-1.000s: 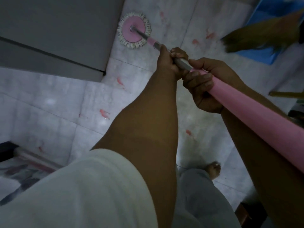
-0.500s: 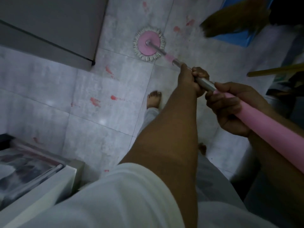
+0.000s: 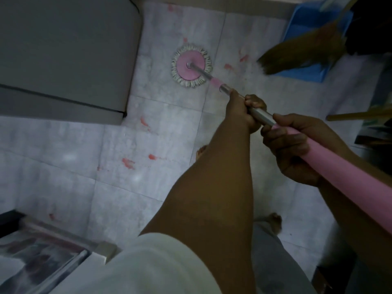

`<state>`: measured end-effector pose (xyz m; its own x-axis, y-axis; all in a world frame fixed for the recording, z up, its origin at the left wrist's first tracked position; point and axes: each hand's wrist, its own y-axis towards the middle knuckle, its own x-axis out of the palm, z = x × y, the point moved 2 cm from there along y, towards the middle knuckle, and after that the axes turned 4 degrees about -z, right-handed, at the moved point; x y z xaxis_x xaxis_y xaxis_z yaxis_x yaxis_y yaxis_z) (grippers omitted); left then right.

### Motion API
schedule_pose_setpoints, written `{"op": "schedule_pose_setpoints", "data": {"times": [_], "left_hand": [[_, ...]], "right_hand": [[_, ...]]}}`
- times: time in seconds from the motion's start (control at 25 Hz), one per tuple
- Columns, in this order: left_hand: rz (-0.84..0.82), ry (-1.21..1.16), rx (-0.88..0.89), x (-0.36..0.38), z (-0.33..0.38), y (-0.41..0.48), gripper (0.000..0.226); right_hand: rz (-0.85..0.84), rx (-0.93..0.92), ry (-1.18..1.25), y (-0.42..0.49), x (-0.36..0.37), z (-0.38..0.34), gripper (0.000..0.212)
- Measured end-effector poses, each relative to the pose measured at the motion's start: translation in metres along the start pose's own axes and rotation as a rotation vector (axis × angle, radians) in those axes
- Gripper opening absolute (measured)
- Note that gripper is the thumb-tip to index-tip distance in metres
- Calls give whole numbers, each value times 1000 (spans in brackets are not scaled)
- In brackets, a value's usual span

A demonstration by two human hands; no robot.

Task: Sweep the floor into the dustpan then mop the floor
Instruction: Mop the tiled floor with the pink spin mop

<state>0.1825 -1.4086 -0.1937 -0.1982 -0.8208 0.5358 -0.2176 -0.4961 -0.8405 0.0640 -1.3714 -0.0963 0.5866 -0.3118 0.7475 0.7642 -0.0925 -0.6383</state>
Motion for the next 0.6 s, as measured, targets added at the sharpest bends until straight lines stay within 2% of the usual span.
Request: {"op": "schedule_pose_setpoints", "data": {"times": [0.2,0.36,0.48,0.6], "left_hand": [[-28,60,30,40,114,47,58],[-21,112,79,64,193,73,73],[25,95,138,77,238,92,67],[41,67,137,79,254,105,76]], "right_hand": [[-52,-32,-3,94,53,-62,18],[-74,-38,-54,160,96,-98,18],[-82,-29,-77,199,117,-121,20],[-112,-29,-46,215,118,-135,21]]}}
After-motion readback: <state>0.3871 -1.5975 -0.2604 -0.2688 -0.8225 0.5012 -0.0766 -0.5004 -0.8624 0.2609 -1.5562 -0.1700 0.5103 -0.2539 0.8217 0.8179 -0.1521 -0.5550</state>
